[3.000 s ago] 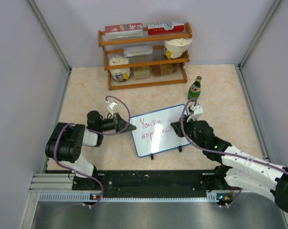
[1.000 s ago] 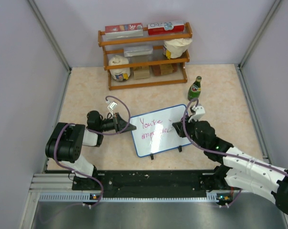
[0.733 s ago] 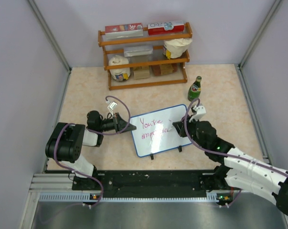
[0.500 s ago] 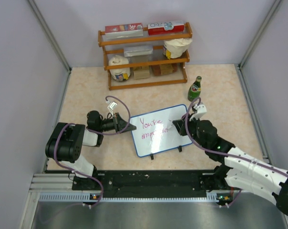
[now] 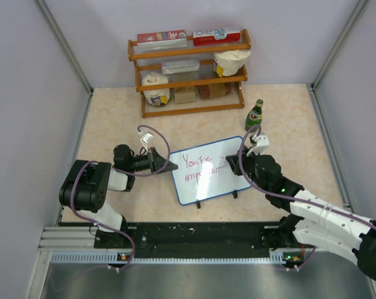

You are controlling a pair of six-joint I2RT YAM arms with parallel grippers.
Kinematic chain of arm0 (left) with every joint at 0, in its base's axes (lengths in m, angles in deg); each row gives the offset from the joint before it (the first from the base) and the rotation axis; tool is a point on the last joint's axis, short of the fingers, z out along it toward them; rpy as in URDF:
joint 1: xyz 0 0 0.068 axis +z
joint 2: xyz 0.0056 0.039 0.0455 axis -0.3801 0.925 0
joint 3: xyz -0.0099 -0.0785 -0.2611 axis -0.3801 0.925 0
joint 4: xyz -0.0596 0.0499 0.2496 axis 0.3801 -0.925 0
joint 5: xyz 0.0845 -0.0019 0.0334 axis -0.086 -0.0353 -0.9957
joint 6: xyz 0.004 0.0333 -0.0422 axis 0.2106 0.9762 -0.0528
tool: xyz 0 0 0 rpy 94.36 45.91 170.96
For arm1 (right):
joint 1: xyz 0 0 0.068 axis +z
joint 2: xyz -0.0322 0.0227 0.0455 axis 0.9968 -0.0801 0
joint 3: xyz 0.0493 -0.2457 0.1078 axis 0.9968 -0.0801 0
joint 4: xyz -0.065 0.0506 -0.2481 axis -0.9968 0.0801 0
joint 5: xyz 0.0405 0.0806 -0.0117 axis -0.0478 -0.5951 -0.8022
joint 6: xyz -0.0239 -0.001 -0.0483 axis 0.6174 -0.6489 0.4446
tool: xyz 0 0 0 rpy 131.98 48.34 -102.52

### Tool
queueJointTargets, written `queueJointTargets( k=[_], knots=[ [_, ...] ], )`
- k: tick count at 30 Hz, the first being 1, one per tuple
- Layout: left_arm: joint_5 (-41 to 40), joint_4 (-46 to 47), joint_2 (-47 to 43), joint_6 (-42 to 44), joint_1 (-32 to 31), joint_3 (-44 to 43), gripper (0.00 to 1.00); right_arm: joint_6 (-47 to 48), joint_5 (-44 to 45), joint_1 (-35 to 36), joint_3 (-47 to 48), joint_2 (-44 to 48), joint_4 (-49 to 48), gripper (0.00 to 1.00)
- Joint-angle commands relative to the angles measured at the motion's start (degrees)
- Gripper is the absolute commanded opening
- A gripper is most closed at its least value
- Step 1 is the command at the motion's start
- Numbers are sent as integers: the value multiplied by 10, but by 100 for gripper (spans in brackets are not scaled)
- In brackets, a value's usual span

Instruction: Write a sentence on the whiteboard

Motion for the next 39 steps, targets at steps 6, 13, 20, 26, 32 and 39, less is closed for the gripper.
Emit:
queueJointTargets(
  k=[6,13,20,26,32,39],
  knots=[
    [-29,28,7,30,9,2,0,6,21,-15,0,17,8,0],
    [-30,28,7,29,9,2,0,8,26,-28,-4,35,22,0],
    [-30,28,9,30,9,2,0,7,1,-29,2,44,-5,0],
    [-30,29,9,28,9,1,0,6,-2,-29,17,41,-25,0],
    [-28,30,9,27,9,2,0,9,-2,-28,26,15,-38,0],
    [-28,31,9,28,9,2,0,1,-9,-32,14,0,-34,0]
  ],
)
